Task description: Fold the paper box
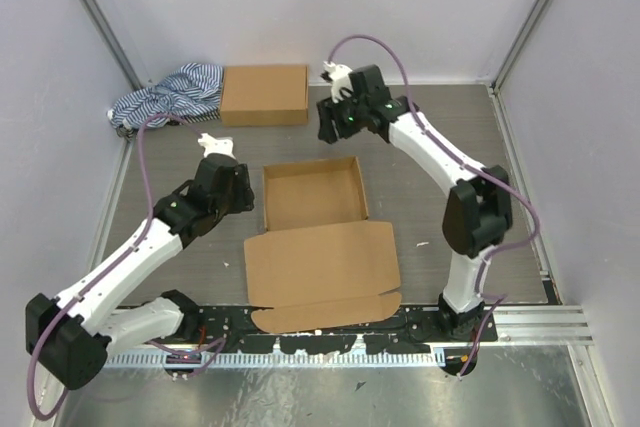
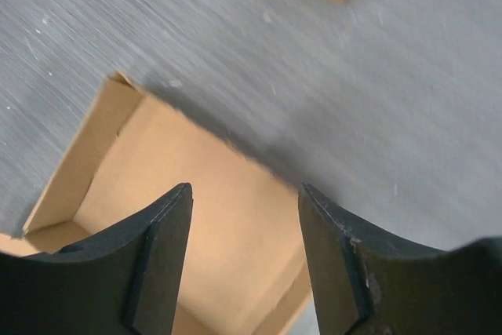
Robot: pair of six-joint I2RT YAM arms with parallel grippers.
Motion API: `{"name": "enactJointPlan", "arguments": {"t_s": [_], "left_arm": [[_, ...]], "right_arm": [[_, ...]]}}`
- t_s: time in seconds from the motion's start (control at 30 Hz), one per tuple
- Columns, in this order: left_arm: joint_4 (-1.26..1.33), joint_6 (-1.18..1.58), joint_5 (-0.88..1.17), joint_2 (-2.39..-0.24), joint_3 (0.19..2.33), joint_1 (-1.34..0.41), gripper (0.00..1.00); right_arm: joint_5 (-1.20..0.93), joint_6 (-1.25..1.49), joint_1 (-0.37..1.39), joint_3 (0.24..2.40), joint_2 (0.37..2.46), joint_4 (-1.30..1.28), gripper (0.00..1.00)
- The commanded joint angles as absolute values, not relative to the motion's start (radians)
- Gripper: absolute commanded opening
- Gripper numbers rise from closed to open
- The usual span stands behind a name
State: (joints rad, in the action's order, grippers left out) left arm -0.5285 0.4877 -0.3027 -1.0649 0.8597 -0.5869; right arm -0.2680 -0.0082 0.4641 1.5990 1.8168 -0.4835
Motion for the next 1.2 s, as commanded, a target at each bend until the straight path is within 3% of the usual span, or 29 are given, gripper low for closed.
{"name": "enactJointPlan", "arguments": {"t_s": [0.0,0.43,0.63,0.9,1.0,1.1,1.17], "left_arm": [[-0.550,0.519,-0.317,-0.989,0.828,-0.586,0.54],[-0.636,0.568,-0.368,-0.764,0.774,-0.586,0.54],[-0.639,0.578,-0.382,-0.757,0.759,-0.586,0.54],[-0.631,0.583,-0.377,-0.777,0.752,-0.586,0.54],[-0.625,0.587,-0.376,-0.783,0.749,-0.586,0.54],[-0.620,0.589,-0.373,-0.789,0.751,-0.586,0.54],[-0.618,0.588,-0.371,-0.795,0.758,-0.586,0.54]], "right_arm": [[-0.330,-0.247,0.558,1.819,1.996,-0.570,0.62],[-0.170,-0.346,0.676,1.959,2.210,-0.616,0.61],[-0.075,-0.396,0.708,2.009,2.280,-0.647,0.60],[-0.107,-0.416,0.710,2.056,2.314,-0.662,0.58],[-0.094,-0.385,0.710,2.051,2.316,-0.649,0.51],[-0.057,-0.321,0.702,2.031,2.307,-0.627,0.31],[-0.051,-0.267,0.685,2.014,2.293,-0.626,0.23]]}}
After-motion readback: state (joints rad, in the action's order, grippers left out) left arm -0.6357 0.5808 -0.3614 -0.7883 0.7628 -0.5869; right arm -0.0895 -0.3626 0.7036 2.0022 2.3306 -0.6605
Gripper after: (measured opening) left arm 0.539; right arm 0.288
